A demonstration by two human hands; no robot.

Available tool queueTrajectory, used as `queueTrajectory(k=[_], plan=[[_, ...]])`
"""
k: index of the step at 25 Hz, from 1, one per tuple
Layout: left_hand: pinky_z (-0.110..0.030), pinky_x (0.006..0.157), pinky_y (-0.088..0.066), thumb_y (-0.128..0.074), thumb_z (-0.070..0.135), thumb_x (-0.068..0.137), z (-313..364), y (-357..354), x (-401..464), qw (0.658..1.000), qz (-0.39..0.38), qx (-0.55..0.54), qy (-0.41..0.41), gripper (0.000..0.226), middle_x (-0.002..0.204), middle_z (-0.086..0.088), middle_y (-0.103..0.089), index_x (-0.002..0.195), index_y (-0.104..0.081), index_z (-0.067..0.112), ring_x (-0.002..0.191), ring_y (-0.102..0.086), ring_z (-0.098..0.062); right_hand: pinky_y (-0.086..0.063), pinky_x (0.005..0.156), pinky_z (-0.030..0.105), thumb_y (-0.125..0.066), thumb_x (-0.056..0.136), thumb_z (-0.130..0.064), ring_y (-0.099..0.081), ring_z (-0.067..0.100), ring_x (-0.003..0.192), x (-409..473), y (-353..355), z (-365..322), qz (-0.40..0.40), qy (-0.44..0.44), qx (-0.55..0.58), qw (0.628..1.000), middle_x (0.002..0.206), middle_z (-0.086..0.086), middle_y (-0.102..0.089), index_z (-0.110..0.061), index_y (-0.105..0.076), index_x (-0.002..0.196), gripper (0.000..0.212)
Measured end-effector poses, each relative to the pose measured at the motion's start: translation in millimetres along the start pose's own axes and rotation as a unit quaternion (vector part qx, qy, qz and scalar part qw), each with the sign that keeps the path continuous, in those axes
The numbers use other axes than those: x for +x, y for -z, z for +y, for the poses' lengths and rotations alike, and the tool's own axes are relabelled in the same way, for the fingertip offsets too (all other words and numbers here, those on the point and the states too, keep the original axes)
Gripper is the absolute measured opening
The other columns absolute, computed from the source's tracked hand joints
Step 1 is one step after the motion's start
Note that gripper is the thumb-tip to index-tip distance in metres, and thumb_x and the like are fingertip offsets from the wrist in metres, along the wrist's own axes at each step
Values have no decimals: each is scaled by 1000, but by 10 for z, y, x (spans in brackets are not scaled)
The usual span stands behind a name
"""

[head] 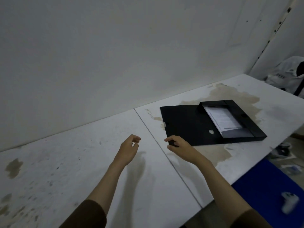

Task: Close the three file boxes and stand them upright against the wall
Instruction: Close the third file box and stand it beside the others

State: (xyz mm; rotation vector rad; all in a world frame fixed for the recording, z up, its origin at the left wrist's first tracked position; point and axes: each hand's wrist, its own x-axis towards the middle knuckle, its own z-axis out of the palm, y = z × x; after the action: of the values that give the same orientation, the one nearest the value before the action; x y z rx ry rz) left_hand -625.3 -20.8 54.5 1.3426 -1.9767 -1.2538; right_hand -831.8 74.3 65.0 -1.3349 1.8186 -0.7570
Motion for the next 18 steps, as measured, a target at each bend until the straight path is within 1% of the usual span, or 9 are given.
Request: queueTrajectory(k=[2,4,5,8,9,11,13,16,18], plan=[[-25,85,-35,-39,7,90,-1,-254,77,1000,9,-10,23,26,112,2,-56,108,-55,18,102,-49,-11,-38,100,29,-51,92,-23,-43,12,119,78,136,262,-11,-18,6,1000,132,-3,-44,-22,-52,121,29],[-26,85,-36,-38,7,90,8,-524,151,998,18,-20,50,27,113,1,-56,107,-55,18,104,-50,-13,-35,93,24,-52,92,-22,-42,8,114,154,306,553,-27,-20,1,999,128,-6,-43,-23,-52,122,30],[-26,86,-37,-38,6,90,16,-641,189,998,17,-20,61,27,114,1,-56,107,-55,19,106,-50,-14,-33,93,23,-52,92,-21,-42,8,115,190,397,696,-28,-19,-4,999,127,-6,-42,-24,-51,121,30],[-25,90,-34,-38,7,92,62,-980,341,997,3,-11,75,27,120,0,-55,110,-55,18,109,-47,-12,-31,100,24,-56,89,-13,-41,17,126,357,737,1119,14,-15,-27,999,132,1,-43,-19,-52,122,33],[-24,92,-33,-38,7,92,80,-1092,384,997,-3,-5,76,29,124,-1,-55,114,-54,17,109,-46,-10,-31,105,28,-56,89,-10,-38,21,129,418,855,1246,41,-15,-48,998,137,6,-42,-16,-52,123,35],[-23,96,-31,-38,5,93,116,-1319,448,997,-14,0,78,33,133,-4,-51,121,-51,15,116,-45,-13,-29,112,42,-56,88,-10,-31,27,136,524,1069,1473,93,-39,-94,990,145,13,-36,-14,-49,127,40],[-24,99,-29,-38,5,93,162,-1545,524,996,-28,0,84,38,140,-7,-45,129,-45,14,126,-42,-19,-23,113,53,-56,88,-14,-17,29,142,568,1253,1665,128,-82,-137,979,153,12,-24,-18,-43,132,46],[-29,105,-29,-41,11,94,239,-1800,649,992,-37,-7,119,44,147,-12,-34,137,-35,13,133,-35,-24,-2,112,61,-55,87,-18,8,30,145,566,1443,1917,140,-127,-216,958,159,4,-1,-30,-33,136,55],[-35,109,-29,-44,14,93,282,-1907,758,989,-38,-2,143,49,148,-14,-32,140,-31,12,134,-34,-27,6,111,63,-54,87,-21,18,35,143,586,1548,2046,140,-156,-259,943,159,4,10,-35,-27,138,60]])
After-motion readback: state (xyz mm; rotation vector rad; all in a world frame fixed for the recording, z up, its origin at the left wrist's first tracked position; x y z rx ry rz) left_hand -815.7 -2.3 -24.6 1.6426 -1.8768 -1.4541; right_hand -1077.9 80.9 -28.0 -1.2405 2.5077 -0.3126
